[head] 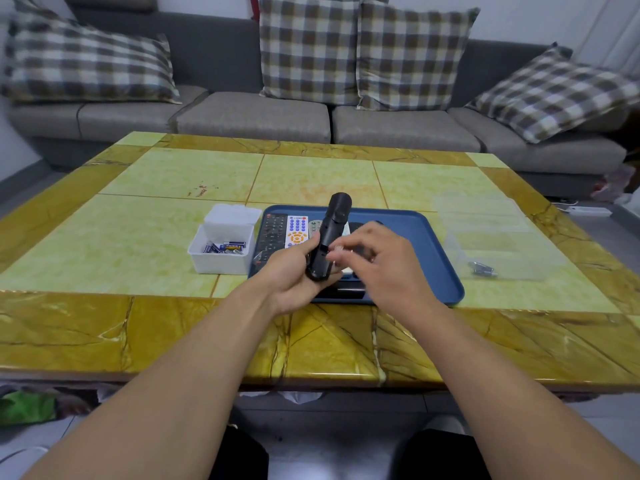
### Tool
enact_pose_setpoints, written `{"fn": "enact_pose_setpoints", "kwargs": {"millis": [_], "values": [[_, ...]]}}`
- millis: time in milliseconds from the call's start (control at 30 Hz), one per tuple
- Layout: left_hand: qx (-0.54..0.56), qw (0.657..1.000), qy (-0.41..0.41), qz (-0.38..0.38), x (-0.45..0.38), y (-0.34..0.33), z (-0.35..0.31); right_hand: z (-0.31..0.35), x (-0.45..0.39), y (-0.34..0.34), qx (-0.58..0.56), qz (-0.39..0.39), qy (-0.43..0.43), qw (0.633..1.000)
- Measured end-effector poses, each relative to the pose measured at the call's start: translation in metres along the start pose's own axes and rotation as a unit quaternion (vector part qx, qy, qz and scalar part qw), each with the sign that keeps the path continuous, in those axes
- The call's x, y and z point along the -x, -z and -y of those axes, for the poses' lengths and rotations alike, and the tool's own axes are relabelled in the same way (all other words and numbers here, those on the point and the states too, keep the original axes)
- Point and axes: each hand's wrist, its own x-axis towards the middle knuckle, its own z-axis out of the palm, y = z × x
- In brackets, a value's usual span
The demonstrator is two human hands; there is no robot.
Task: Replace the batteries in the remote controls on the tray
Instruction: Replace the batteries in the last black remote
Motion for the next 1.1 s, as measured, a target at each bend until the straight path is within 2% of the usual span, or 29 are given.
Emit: {"fn": "enact_pose_setpoints", "kwargs": {"millis": [67, 133, 167, 267, 300, 367, 433, 500, 600, 667, 800, 933, 1100], "values": [[-0.007, 1.000, 0.000, -0.009, 0.002, 0.004, -0.004, 0.009, -0.002, 0.004, -0.168, -0.037, -0.114, 0.979], [0.007, 1.000, -0.002, -0.017, 0.006, 0.007, -0.009, 0.011, -0.006, 0.005, -0.328, -0.031, -0.237, 0.914], [0.010, 1.000, -0.006, -0.027, 0.007, 0.008, -0.011, 0.009, -0.008, 0.006, -0.372, -0.030, -0.295, 0.880], [0.062, 0.995, -0.046, -0.058, 0.012, 0.015, -0.018, 0.001, -0.013, -0.002, -0.436, -0.018, -0.422, 0.795], [0.086, 0.992, -0.061, -0.069, 0.012, 0.019, -0.020, 0.000, -0.015, -0.006, -0.439, -0.006, -0.442, 0.782], [0.131, 0.981, -0.107, -0.095, 0.015, 0.028, -0.028, 0.002, -0.021, -0.018, -0.399, 0.035, -0.451, 0.798], [0.170, 0.966, -0.152, -0.120, 0.018, 0.040, -0.038, 0.008, -0.031, -0.032, -0.267, 0.093, -0.426, 0.859], [0.182, 0.952, -0.191, -0.154, 0.022, 0.049, -0.045, 0.017, -0.047, -0.046, -0.092, 0.152, -0.359, 0.916], [0.179, 0.928, -0.237, -0.226, 0.028, 0.066, -0.052, 0.039, -0.085, -0.066, 0.090, 0.225, -0.230, 0.942], [0.190, 0.905, -0.258, -0.280, 0.032, 0.080, -0.057, 0.056, -0.110, -0.084, 0.165, 0.274, -0.162, 0.933], [0.219, 0.873, -0.256, -0.352, 0.038, 0.107, -0.062, 0.070, -0.141, -0.127, 0.262, 0.357, -0.115, 0.889], [0.231, 0.857, -0.251, -0.386, 0.040, 0.123, -0.065, 0.068, -0.150, -0.167, 0.367, 0.358, -0.016, 0.858], [0.222, 0.852, -0.253, -0.401, 0.041, 0.120, -0.067, 0.066, -0.151, -0.191, 0.403, 0.378, 0.009, 0.834]]}}
